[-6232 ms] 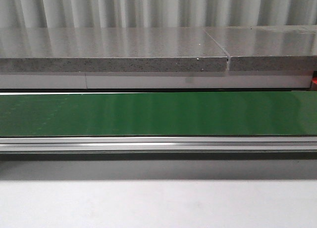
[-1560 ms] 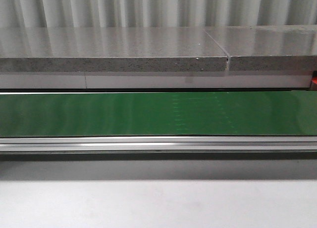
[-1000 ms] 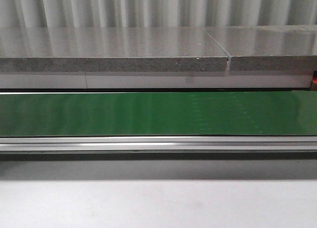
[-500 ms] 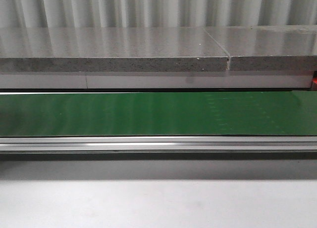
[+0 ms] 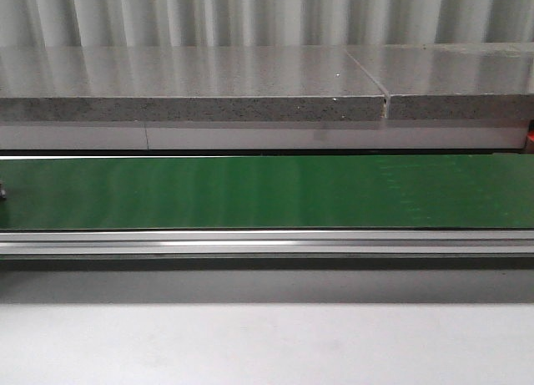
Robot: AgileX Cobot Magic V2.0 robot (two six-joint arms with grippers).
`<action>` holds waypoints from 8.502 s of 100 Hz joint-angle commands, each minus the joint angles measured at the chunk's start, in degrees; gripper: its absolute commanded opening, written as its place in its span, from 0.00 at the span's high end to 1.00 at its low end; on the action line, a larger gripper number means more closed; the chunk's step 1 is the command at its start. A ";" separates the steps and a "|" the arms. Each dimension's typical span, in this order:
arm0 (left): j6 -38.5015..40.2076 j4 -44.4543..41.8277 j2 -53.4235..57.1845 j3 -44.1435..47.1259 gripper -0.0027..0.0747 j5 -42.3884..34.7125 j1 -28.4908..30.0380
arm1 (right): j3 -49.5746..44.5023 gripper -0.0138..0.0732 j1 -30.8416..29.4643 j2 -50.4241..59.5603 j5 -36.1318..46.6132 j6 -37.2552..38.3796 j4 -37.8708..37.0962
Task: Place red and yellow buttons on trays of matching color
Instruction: 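Carry the red button onto the green belt and open the left gripper, then move the left gripper over a yellow push button and lower, then grasp the yellow push button with the left gripper and lift, then set the yellow button on the green belt and release it, then grasp the red button arriving at the belt's end with the right gripper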
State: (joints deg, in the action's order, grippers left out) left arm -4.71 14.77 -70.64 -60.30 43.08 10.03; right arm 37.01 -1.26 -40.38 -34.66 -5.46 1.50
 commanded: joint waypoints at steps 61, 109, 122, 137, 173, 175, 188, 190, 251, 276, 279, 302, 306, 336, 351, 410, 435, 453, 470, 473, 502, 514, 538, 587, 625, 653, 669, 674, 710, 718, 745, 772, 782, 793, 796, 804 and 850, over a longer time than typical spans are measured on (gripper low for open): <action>7.00 0.60 1.36 23.44 0.12 -19.65 19.28 | 1.49 0.92 0.15 0.27 3.42 -0.45 -0.36; 7.23 2.15 -10.47 19.29 0.12 -20.86 23.81 | 1.49 0.92 0.15 0.27 3.42 -0.45 -0.36; 6.49 1.63 -14.45 14.98 0.12 -18.89 23.81 | 1.49 0.92 0.15 0.27 3.42 -0.45 -0.36; 6.49 -0.74 -16.72 10.90 0.12 -16.94 23.81 | 1.49 0.92 0.15 0.27 3.42 -0.45 -0.36; 6.49 -0.74 -18.29 7.34 0.12 -18.19 23.81 | 1.49 0.92 0.15 0.27 3.42 -0.45 -0.36; 6.49 -0.74 -18.55 7.34 0.12 -18.49 23.81 | 1.49 0.92 0.15 0.27 3.42 -0.45 -0.36; 6.49 -0.74 -20.72 6.43 0.12 -18.60 23.81 | 1.49 0.92 0.15 0.27 3.42 -0.45 -0.36; 6.49 -0.74 -21.24 6.22 0.12 -18.33 23.81 | 1.49 0.92 0.15 0.27 3.42 -0.45 -0.36; 6.49 -0.52 -27.57 2.64 0.45 -18.07 23.81 | 1.49 0.92 0.15 0.27 3.42 -0.45 -0.36; 6.49 -0.29 -26.72 2.64 0.99 -17.77 23.81 | 1.49 0.92 0.15 0.27 3.42 -0.45 -0.36; 6.49 -0.29 -26.30 2.64 0.99 -17.65 23.81 | 1.49 0.92 0.15 0.27 3.42 -0.45 -0.36; 6.49 -0.17 -19.77 2.64 0.99 -15.49 23.56 | 1.49 0.92 0.15 0.27 3.42 -0.45 -0.36; 6.49 -0.17 -18.15 2.64 0.99 -14.99 23.27 | 1.49 0.92 0.15 0.27 3.42 -0.45 -0.36; 2.58 -0.17 -7.48 1.16 0.99 -8.23 13.97 | 1.49 0.92 0.15 0.27 3.42 -0.45 -0.36; -2.03 -0.17 -6.38 -3.52 0.99 -0.50 8.02 | 1.49 0.92 0.15 0.27 3.42 -0.45 -0.36; -6.53 -0.27 -14.98 -6.22 0.99 1.95 -2.52 | 1.49 0.92 0.15 0.27 3.42 -0.45 -0.36; -6.82 -0.27 -17.18 -6.22 0.99 1.56 -2.52 | 1.49 0.92 0.15 0.27 3.42 -0.45 -0.36; -6.94 -1.73 -17.23 -6.22 0.99 1.78 -2.52 | 1.49 0.92 0.15 0.27 3.42 -0.45 -0.36; -6.94 -1.73 -17.23 -6.22 0.80 1.78 -2.52 | 1.49 0.92 0.15 0.27 3.42 -0.45 -0.36; -6.94 -1.73 -17.23 -6.22 0.75 1.78 -2.52 | 1.49 0.92 0.15 0.27 3.42 -0.45 -0.36; -6.94 -1.73 -17.23 -6.22 0.25 2.11 -2.52 | 1.49 0.92 0.15 0.27 3.42 -0.45 -0.36; -6.94 -1.14 -17.10 -6.22 0.20 2.48 -2.52 | 1.49 0.92 0.15 0.27 3.42 -0.45 -0.36; -8.83 -0.65 -15.14 -8.57 0.20 3.80 -6.19 | 1.49 0.92 0.15 0.27 3.42 -0.45 -0.36; -11.07 1.10 -5.92 -9.74 0.20 0.56 -13.83 | 1.49 0.92 0.15 0.27 3.42 -0.45 -0.36; -10.84 5.59 11.19 5.20 0.21 -17.02 -13.93 | 1.49 0.92 0.15 0.27 3.42 -0.45 -0.36; -10.84 7.79 24.03 19.39 0.32 -22.91 -13.93 | 1.49 0.92 0.15 0.27 3.42 -0.45 -0.36; -10.84 7.83 28.79 23.97 0.67 -24.80 -13.93 | 1.49 0.92 0.15 0.27 3.42 -0.45 -0.36; -10.84 7.83 29.60 24.83 0.79 -25.23 -13.93 | 1.49 0.92 0.15 0.27 3.47 -0.45 -0.36; -10.84 7.83 30.21 25.28 0.99 -24.70 -13.93 | 1.49 0.90 0.15 0.27 3.21 -0.45 -0.36; -10.84 7.83 30.21 25.28 0.99 -24.70 -13.93 | 1.49 0.82 0.15 0.27 1.88 -0.45 -0.36; -10.84 7.83 30.21 25.28 0.99 -24.70 -13.93 | 1.49 0.13 0.15 0.27 -1.56 -0.45 -0.36; -10.84 7.83 30.21 25.28 0.99 -24.70 -13.93 | 2.32 0.10 0.15 -2.23 -2.04 -0.44 3.69; -10.84 7.83 30.21 25.28 0.99 -24.70 -13.93 | 3.48 0.10 0.15 -6.22 -2.43 -0.44 4.45; -10.84 7.83 30.21 25.28 0.99 -24.70 -13.93 | 4.88 0.10 0.15 -11.55 -2.26 -0.44 4.65; -10.84 7.83 30.21 25.28 0.99 -24.70 -13.93 | 5.42 0.10 0.15 -13.50 -2.04 -0.44 4.65; -10.84 7.83 30.21 25.28 0.99 -24.70 -13.93 | 6.92 0.10 0.15 -17.92 -1.88 -0.44 4.65; -10.84 7.83 30.21 25.28 0.99 -24.70 -13.93 | 17.86 0.10 2.02 -37.66 -1.04 -0.50 4.67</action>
State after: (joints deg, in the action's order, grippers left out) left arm -15.78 21.47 -40.71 -33.50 22.41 -3.45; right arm 51.47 0.69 -77.09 -38.69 -5.46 5.79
